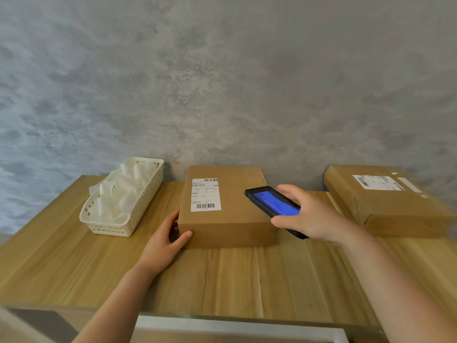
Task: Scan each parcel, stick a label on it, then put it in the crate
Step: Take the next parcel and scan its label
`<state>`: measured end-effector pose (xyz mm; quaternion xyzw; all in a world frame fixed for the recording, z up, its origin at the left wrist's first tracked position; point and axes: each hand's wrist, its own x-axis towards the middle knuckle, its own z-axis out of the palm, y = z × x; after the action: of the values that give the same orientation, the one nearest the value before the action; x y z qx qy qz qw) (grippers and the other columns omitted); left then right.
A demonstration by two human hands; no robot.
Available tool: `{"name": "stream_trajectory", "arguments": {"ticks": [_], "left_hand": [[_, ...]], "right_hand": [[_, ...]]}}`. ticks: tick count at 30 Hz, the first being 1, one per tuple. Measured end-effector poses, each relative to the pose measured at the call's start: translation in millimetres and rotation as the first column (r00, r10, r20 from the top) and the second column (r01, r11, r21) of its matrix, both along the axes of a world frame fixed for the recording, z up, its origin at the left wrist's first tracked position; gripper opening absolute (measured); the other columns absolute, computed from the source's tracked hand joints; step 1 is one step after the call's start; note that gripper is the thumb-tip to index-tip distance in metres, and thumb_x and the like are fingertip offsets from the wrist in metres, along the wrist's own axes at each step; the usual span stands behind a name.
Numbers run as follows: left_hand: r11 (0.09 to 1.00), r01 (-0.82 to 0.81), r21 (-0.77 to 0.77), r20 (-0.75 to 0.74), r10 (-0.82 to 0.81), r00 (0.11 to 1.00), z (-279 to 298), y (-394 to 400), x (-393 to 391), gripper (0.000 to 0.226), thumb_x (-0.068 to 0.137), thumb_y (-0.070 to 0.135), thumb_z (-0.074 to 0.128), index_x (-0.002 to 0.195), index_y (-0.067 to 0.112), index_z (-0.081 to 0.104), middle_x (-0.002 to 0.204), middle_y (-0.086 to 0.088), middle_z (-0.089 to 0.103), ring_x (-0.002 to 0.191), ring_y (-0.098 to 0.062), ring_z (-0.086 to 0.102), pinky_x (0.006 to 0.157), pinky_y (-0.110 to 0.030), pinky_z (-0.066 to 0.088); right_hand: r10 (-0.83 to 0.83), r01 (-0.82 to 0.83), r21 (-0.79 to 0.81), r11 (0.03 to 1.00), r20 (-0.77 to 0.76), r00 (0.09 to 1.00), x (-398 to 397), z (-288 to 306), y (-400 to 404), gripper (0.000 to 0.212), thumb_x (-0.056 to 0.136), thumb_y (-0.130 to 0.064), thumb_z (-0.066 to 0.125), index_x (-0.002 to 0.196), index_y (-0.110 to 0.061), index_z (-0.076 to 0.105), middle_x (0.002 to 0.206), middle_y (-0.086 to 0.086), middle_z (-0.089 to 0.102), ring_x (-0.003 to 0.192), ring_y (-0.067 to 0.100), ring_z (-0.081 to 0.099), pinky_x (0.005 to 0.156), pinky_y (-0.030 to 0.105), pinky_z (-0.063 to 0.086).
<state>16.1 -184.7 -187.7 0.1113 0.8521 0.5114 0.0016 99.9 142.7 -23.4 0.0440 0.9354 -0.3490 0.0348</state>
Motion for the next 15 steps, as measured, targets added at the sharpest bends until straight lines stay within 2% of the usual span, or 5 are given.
{"name": "stream_trajectory", "arguments": {"ticks": [3,8,12,15], "left_hand": [[1.000,-0.004,0.002,0.003,0.004,1.000,1,1,1,0.063,0.088,0.044,0.068,0.141,0.049,0.034,0.133,0.028,0.055,0.122,0.004,0.052,0.094,-0.018,0.041],[1.000,-0.013,0.008,0.008,0.013,1.000,4,2,3,0.061,0.089,0.043,0.068,0.138,0.052,0.033,0.130,0.033,0.052,0.119,0.009,0.051,0.092,-0.015,0.039],[1.000,-0.009,-0.001,0.005,0.009,1.000,2,1,3,0.061,0.089,0.045,0.067,0.139,0.053,0.034,0.129,0.034,0.052,0.118,0.009,0.052,0.094,-0.018,0.041],[1.000,-0.005,0.001,0.005,0.005,1.000,1,1,2,0.063,0.088,0.048,0.067,0.142,0.050,0.034,0.132,0.031,0.053,0.120,0.006,0.052,0.095,-0.021,0.042]], "right_hand": [[0.045,-0.047,0.055,0.997,0.024,0.999,-1,16,-19,0.076,0.073,-0.052,0.076,0.140,-0.040,0.040,0.129,-0.014,0.051,0.105,0.007,0.060,0.087,0.029,0.052],[0.108,-0.119,0.118,0.986,0.093,0.990,-6,30,-41,0.081,0.065,-0.064,0.074,0.136,-0.036,0.044,0.127,-0.015,0.057,0.108,0.008,0.059,0.097,0.034,0.050],[0.127,-0.158,0.236,0.959,0.140,0.982,-5,33,-51,0.083,0.069,-0.064,0.073,0.140,-0.034,0.041,0.135,-0.012,0.052,0.113,0.012,0.055,0.098,0.034,0.048],[0.117,-0.153,0.262,0.953,0.146,0.982,-3,32,-54,0.085,0.070,-0.062,0.073,0.142,-0.030,0.040,0.140,-0.012,0.049,0.117,0.012,0.053,0.100,0.035,0.047]]}}
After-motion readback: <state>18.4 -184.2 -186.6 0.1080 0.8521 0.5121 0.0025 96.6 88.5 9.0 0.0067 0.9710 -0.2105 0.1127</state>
